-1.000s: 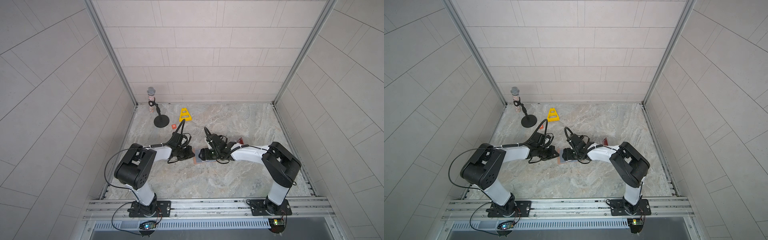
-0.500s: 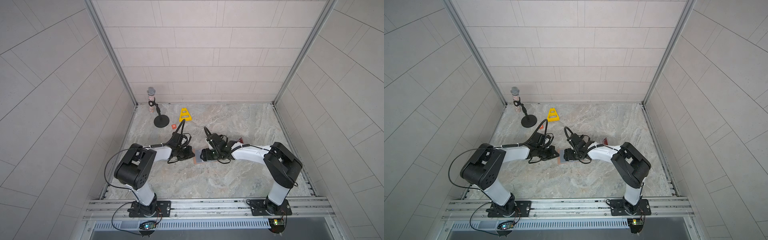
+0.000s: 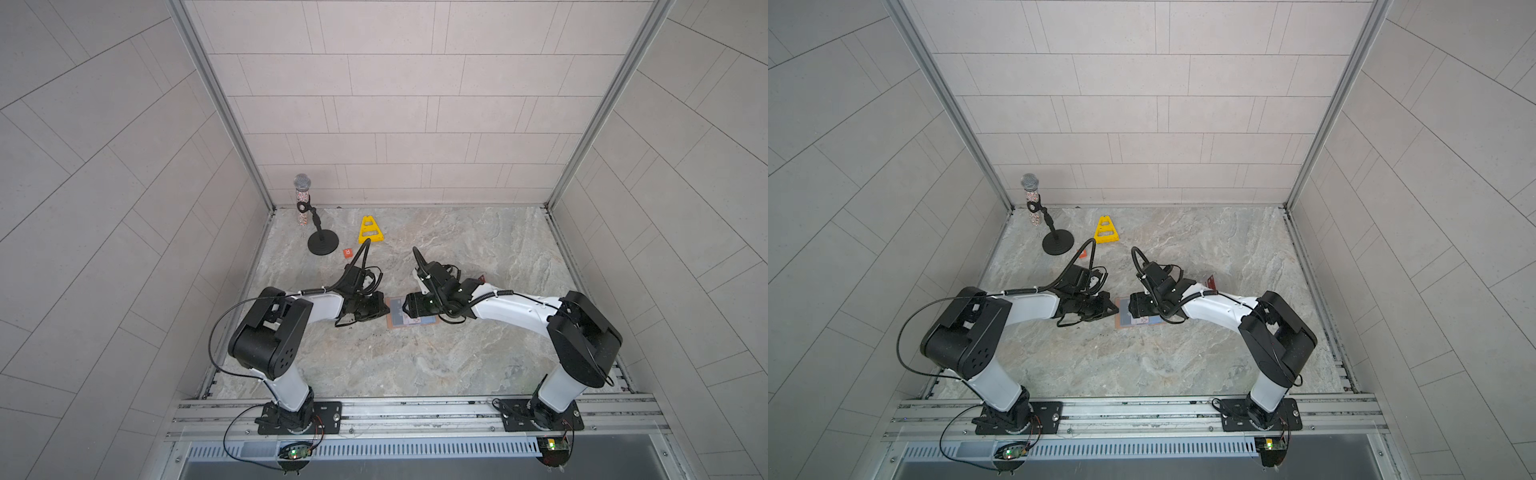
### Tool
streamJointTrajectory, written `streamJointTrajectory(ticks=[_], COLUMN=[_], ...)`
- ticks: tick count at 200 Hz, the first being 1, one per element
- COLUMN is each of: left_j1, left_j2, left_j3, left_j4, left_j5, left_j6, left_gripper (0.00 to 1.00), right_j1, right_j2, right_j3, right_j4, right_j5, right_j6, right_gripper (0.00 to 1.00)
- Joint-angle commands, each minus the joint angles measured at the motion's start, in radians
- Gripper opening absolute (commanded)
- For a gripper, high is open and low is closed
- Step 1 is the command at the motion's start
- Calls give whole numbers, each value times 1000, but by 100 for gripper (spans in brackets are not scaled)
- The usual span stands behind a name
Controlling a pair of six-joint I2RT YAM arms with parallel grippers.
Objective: Put the credit cards into the card holder
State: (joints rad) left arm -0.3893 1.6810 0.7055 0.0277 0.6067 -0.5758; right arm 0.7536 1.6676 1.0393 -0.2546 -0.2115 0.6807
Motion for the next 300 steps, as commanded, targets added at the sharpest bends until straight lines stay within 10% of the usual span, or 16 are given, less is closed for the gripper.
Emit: streamJointTrajectory(ticks=[1,74,300], left_j1=[-8,-8,-8], left_j2=[28,27,31], left_j3=[-33,-31,-31], left_j4=[-95,-97,-97], left_j5=[-31,-29,-28], left_j6=[19,19,21], left_gripper=[0,0,0], right_j1=[-10,-20,-13], right_j2=[-6,123,247], right_j3=[35,123,152], right_j4=[-89,-219,-143], right_j5=[85,191,-21], right_j6=[-27,-99,-69], right_gripper=[55,15,13])
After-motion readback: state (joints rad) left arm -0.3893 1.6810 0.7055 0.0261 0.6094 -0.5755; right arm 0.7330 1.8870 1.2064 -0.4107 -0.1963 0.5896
